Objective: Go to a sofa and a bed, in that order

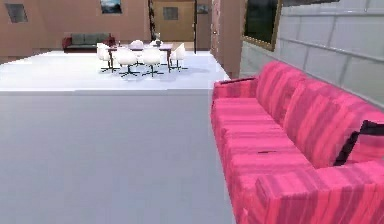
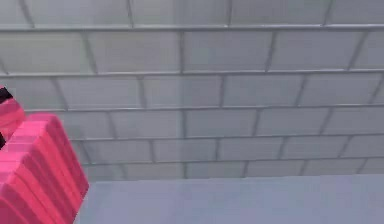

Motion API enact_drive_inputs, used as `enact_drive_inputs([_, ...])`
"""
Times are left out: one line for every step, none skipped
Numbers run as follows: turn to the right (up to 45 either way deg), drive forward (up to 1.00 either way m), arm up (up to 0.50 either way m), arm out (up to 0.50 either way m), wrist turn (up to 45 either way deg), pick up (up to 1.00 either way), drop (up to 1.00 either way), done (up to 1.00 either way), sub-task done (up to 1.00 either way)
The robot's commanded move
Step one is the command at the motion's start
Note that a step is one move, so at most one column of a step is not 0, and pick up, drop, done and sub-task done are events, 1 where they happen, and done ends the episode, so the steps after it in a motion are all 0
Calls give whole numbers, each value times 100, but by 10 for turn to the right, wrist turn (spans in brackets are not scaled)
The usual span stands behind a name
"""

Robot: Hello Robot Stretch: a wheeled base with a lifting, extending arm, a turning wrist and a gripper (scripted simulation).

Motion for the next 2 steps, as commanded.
enact_drive_inputs([210,0,0,0,0,0,0,0,0])
enact_drive_inputs([0,0,0,0,0,0,0,0,100])
